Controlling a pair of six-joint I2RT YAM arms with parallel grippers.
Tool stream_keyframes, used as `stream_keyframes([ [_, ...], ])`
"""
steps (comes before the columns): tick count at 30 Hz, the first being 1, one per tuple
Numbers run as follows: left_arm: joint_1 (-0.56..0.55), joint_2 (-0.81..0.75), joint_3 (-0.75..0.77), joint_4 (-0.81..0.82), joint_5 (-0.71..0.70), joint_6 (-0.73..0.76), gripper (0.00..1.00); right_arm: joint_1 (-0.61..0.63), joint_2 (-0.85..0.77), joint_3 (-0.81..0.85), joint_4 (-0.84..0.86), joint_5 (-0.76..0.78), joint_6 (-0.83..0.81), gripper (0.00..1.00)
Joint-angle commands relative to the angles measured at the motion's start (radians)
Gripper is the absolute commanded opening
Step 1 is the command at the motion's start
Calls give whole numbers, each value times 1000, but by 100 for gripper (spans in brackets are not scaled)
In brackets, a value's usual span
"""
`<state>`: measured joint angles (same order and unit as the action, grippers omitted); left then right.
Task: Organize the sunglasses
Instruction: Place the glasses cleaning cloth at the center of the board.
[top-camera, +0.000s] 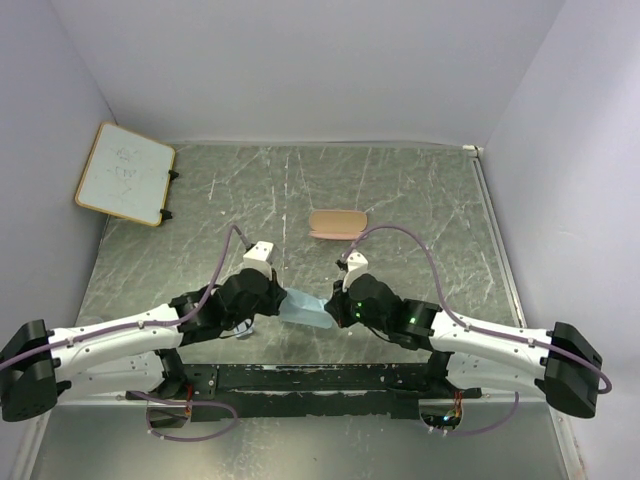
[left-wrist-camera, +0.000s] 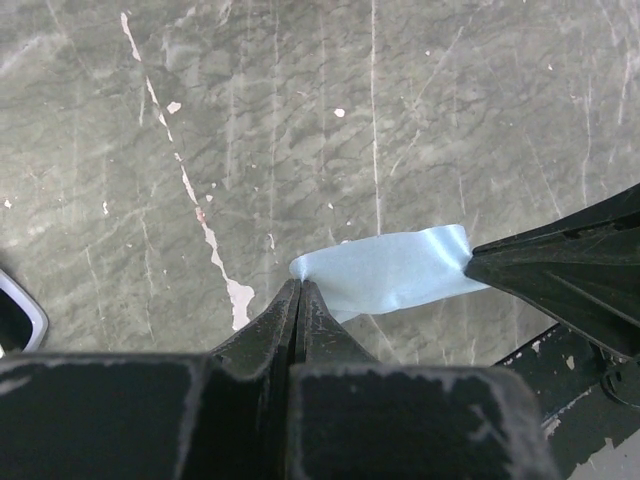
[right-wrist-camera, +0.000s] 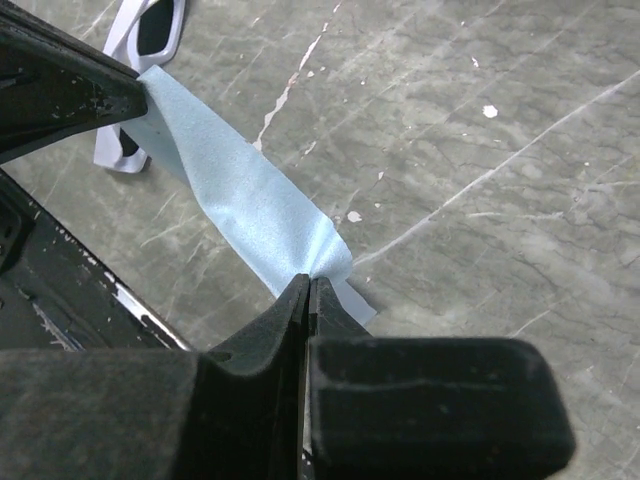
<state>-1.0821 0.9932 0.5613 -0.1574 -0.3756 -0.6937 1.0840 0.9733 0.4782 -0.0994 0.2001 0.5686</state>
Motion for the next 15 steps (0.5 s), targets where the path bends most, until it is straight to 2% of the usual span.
stream_keyframes([
  [1, -6, 11, -26, 70, -61, -5, 7, 4, 14, -12, 58, 79, -1, 0],
  [15, -4, 87, -65, 226, -150, 57, 7, -10, 91, -28, 150, 158, -42, 0],
])
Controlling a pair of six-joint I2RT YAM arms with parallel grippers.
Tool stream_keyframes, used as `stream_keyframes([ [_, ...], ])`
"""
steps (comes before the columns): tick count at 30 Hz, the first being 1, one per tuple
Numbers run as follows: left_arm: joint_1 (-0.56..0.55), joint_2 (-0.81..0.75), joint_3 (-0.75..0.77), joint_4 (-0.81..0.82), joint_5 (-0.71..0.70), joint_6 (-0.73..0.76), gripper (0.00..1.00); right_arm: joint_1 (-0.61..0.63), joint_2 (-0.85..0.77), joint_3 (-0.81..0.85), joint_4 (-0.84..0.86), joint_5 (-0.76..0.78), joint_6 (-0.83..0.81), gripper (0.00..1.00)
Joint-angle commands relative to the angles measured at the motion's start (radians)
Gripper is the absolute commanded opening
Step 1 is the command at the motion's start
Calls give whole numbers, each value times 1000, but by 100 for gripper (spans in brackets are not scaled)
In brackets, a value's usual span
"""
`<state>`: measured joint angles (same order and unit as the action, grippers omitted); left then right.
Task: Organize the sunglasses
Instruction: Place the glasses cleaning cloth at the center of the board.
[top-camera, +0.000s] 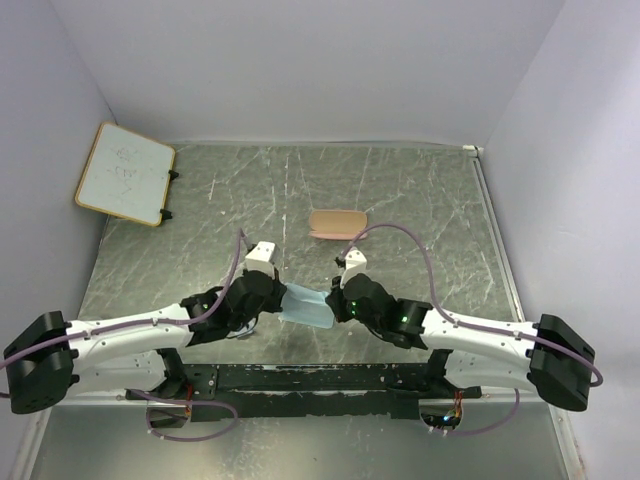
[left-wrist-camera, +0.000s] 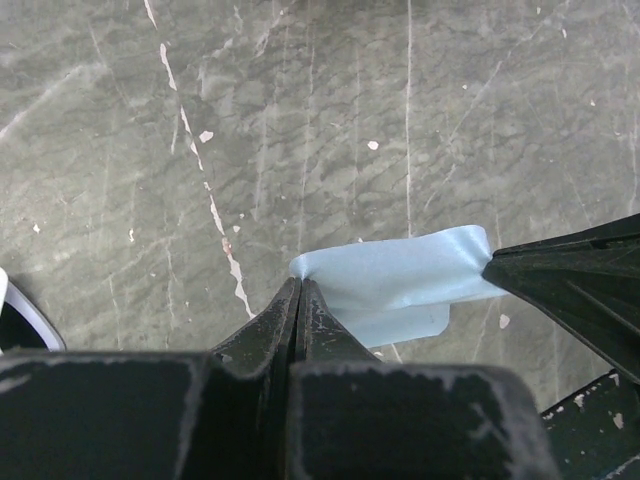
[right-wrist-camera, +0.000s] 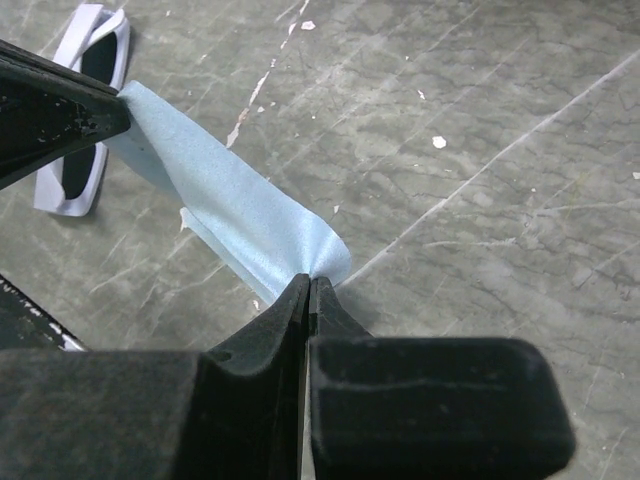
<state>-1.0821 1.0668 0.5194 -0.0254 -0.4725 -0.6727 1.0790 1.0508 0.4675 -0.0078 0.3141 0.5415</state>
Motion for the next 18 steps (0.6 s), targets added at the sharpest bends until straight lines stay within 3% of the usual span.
stream_keyframes([
  [1, -4, 18, -26, 105, -61, 43, 7, -7, 20, -19, 67, 46, -16, 0],
  [18, 118, 193, -48, 334, 51, 144, 7, -52, 173, -23, 240, 117, -78, 0],
])
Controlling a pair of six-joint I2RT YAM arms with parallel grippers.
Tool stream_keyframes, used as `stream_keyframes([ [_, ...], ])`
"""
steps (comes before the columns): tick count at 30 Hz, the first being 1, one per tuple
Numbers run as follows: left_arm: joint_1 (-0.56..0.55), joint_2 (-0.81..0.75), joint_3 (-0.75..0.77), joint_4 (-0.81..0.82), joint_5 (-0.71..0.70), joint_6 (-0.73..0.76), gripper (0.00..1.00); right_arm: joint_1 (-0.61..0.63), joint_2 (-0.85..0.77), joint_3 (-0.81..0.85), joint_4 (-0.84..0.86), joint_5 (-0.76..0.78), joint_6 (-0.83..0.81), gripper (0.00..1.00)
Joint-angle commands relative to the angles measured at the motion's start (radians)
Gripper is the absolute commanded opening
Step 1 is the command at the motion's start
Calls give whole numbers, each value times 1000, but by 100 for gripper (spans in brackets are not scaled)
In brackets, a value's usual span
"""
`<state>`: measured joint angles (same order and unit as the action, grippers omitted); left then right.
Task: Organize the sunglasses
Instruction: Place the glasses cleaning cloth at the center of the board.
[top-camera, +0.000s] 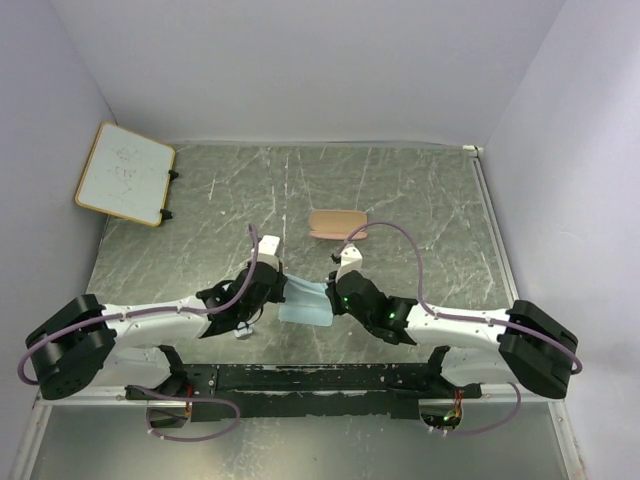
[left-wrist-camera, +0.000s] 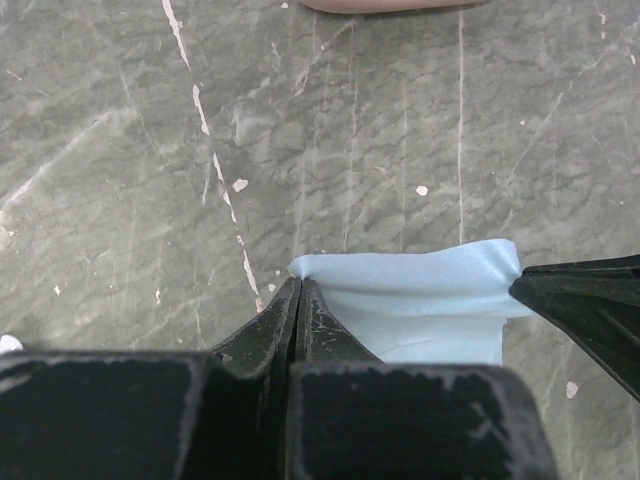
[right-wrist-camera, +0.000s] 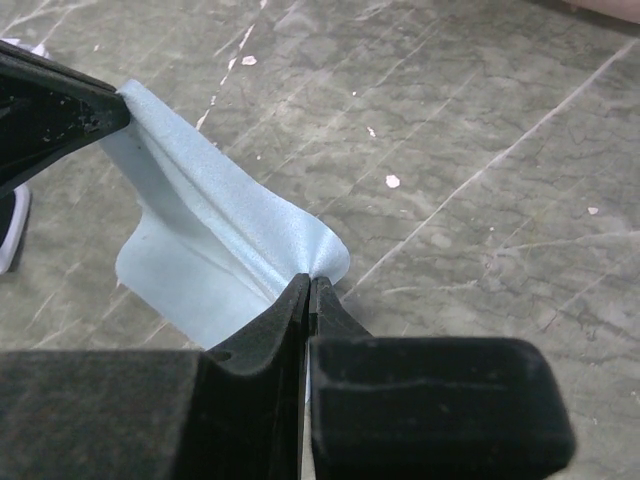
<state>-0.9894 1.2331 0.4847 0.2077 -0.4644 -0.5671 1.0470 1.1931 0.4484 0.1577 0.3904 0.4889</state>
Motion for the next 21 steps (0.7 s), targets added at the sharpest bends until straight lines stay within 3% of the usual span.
stream_keyframes([
  [1, 30, 35, -15, 114, 50, 42, 7, -26, 38, -6, 85, 44, -26, 0],
  [21, 125, 250, 13, 278, 159, 79, 7, -147, 221, 9, 243, -35, -86, 0],
])
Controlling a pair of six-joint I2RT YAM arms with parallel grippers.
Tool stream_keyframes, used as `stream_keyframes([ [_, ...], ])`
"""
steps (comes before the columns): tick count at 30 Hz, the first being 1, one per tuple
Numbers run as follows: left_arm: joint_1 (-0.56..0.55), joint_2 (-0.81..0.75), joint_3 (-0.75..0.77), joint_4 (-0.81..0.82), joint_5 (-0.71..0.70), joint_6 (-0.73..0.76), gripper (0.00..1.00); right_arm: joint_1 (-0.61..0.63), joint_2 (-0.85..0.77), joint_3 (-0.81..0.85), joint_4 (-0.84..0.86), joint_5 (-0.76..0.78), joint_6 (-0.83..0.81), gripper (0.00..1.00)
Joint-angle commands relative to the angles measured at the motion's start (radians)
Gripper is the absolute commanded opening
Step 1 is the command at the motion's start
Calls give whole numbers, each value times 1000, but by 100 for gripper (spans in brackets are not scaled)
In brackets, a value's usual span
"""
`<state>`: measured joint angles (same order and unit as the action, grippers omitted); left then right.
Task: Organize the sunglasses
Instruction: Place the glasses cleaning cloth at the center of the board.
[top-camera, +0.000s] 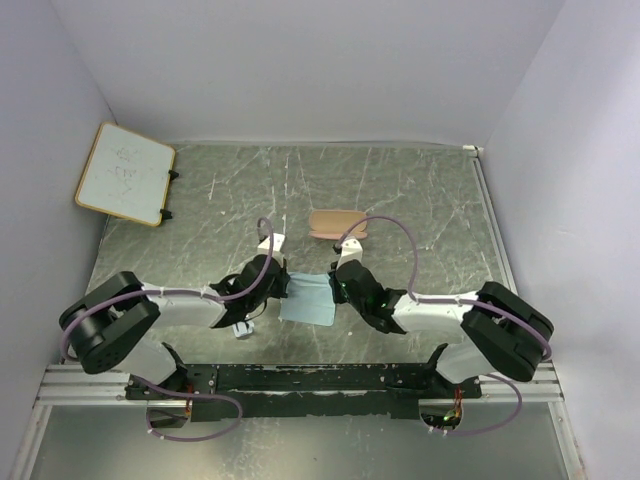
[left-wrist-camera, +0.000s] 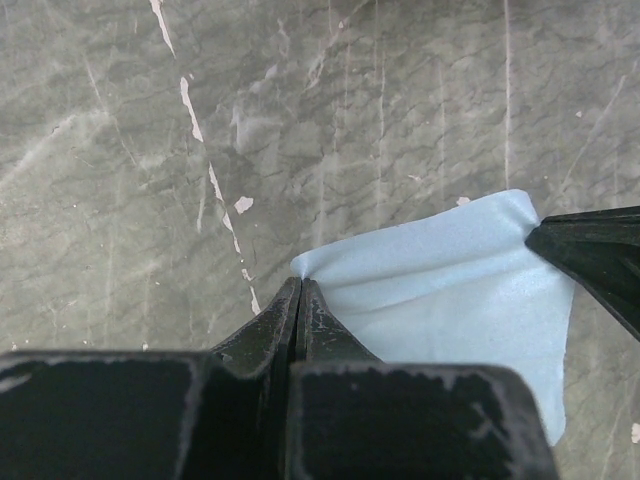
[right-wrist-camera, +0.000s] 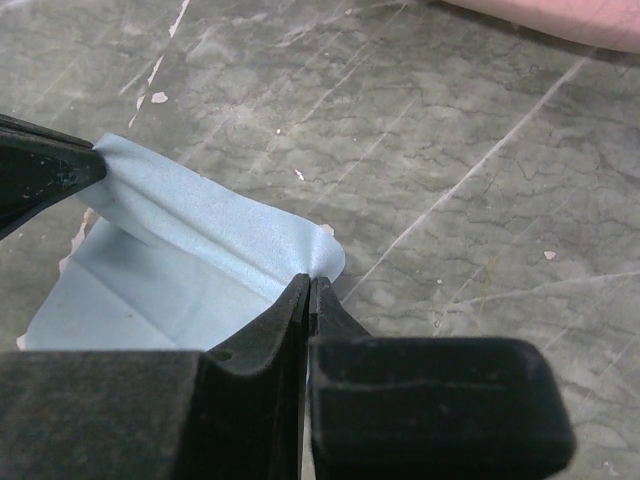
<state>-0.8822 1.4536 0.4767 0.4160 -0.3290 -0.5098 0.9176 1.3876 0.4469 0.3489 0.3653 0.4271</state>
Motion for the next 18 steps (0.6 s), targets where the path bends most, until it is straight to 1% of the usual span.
stream_keyframes([
  [1, 21, 39, 25, 76, 26, 23, 7, -19, 36, 17, 52, -13, -27, 0],
  [7, 30, 90, 50, 91, 25, 30, 7, -40, 76, 44, 59, -23, -47, 0],
  [17, 36, 132, 89, 100, 8, 53, 7, -87, 128, 88, 62, -50, -71, 0],
  [18, 37, 132, 89, 101, 8, 54, 7, -88, 131, 92, 60, -51, -73, 2],
])
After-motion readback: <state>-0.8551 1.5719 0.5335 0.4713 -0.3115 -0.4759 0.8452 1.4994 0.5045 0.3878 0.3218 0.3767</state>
